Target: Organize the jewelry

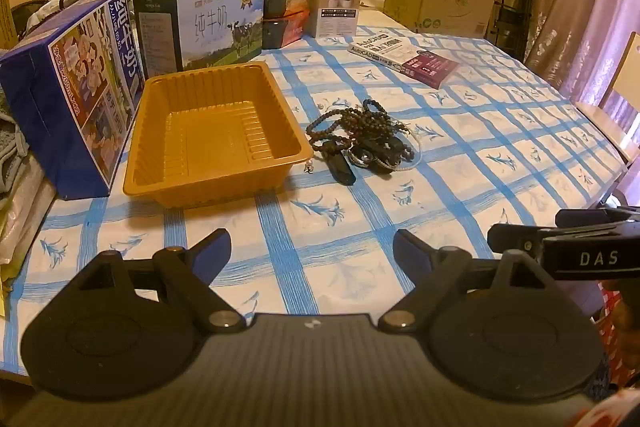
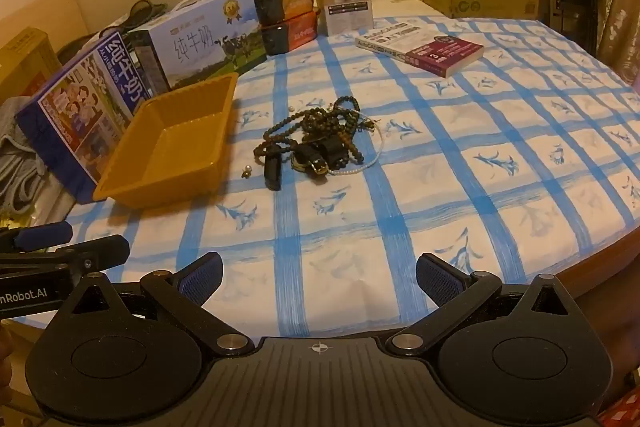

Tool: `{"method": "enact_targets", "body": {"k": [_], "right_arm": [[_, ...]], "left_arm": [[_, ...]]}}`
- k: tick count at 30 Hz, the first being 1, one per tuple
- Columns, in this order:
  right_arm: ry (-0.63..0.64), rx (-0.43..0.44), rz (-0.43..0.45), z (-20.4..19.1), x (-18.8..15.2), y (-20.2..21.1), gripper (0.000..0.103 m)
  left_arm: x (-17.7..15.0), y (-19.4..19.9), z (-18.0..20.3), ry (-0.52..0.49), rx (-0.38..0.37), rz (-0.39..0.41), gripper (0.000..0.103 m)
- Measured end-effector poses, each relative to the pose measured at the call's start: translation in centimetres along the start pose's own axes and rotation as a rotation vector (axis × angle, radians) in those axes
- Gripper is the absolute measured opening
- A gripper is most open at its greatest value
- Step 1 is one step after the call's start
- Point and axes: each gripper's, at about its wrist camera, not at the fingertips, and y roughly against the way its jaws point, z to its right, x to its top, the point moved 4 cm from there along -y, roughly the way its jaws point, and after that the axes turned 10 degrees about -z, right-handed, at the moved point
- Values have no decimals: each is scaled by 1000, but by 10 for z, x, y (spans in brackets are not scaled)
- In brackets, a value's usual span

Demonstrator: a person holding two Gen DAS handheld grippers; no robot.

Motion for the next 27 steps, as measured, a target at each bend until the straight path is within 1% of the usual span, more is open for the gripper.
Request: {"method": "enact_targets", "body": {"k": [27], "right_arm": [[0,-6,8,3,1,0,103]], "left_arm": [[0,0,0,3,-2,-1,87]]}}
